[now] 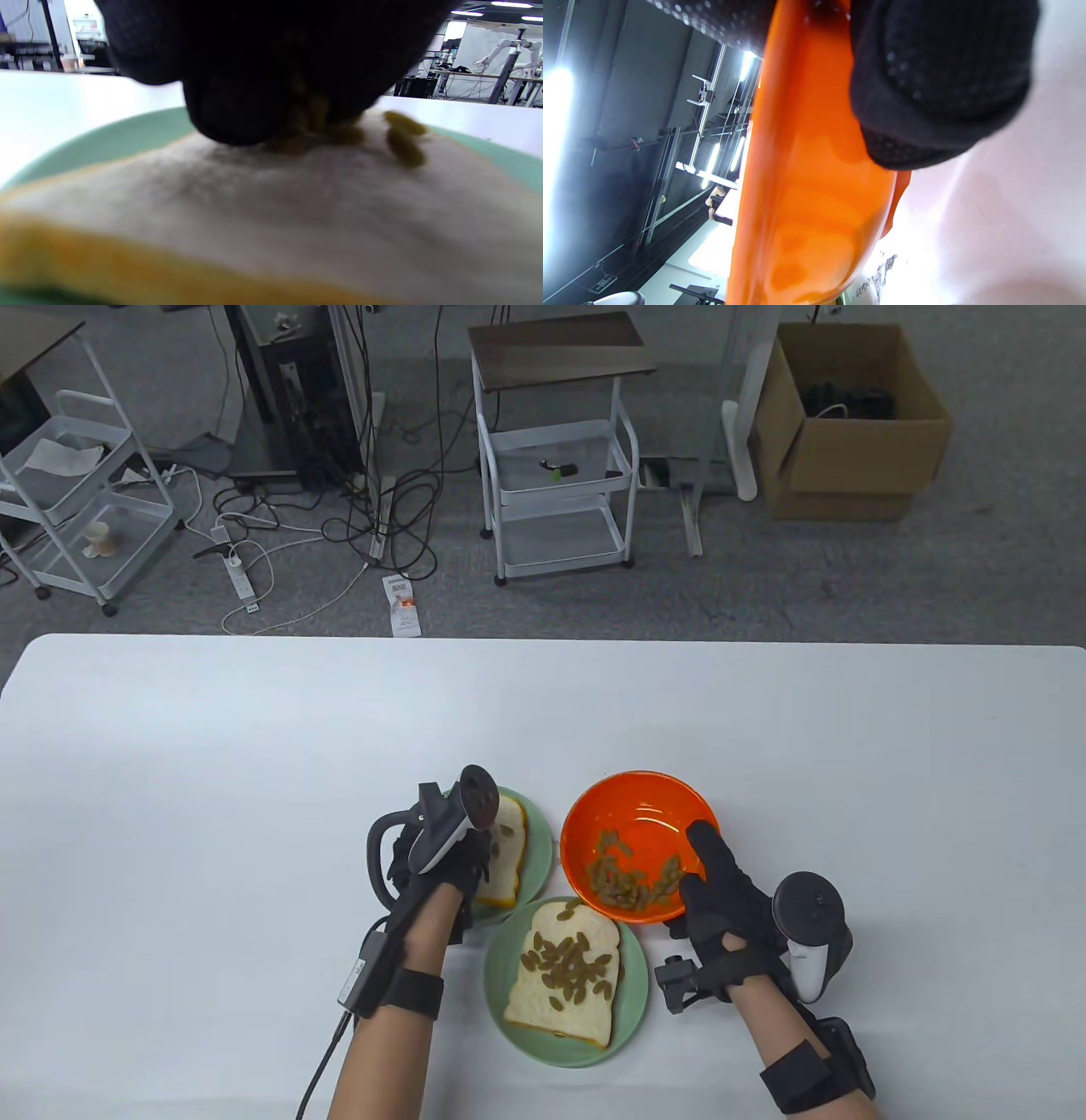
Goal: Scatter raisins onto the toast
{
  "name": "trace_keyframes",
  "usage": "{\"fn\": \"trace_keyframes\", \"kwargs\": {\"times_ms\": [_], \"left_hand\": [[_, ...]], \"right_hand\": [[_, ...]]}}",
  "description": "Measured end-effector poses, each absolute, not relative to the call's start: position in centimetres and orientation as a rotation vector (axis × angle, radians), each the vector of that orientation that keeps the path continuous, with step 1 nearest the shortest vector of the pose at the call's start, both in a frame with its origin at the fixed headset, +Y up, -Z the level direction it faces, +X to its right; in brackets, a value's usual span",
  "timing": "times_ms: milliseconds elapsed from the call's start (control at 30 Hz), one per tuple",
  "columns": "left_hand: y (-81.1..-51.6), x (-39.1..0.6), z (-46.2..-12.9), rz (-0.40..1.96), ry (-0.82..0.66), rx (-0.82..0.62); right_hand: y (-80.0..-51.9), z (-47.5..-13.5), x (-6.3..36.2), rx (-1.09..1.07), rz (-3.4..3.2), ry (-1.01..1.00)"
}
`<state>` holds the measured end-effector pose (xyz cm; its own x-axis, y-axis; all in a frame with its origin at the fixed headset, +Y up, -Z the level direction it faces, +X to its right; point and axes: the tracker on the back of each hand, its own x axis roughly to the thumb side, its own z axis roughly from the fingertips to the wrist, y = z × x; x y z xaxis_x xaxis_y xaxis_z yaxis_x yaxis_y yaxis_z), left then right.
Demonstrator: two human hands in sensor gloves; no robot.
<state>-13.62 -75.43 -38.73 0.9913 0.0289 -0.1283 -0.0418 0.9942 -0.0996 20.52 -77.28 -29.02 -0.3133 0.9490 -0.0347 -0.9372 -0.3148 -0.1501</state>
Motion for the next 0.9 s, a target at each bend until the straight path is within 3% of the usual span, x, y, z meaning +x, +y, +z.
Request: {"fn": "trace_keyframes", "kwargs": {"times_ms": [167, 767, 900], "left_hand": [[-75.7, -13.6, -38.8, 0.010, 0.086, -0.059], [-73.9, -14.0, -36.6, 0.015, 0.071, -0.278], [-72.9, -13.5, -36.4, 0.040, 0.074, -0.201]], "right_hand": [[-77.2, -29.1, 20.5, -0.132, 1.893, -0.121], [-77.1, -28.8, 20.3, -0.096, 1.880, -0.107], [-77.1, -28.8, 20.1, -0.095, 1.888, -0.105]]}}
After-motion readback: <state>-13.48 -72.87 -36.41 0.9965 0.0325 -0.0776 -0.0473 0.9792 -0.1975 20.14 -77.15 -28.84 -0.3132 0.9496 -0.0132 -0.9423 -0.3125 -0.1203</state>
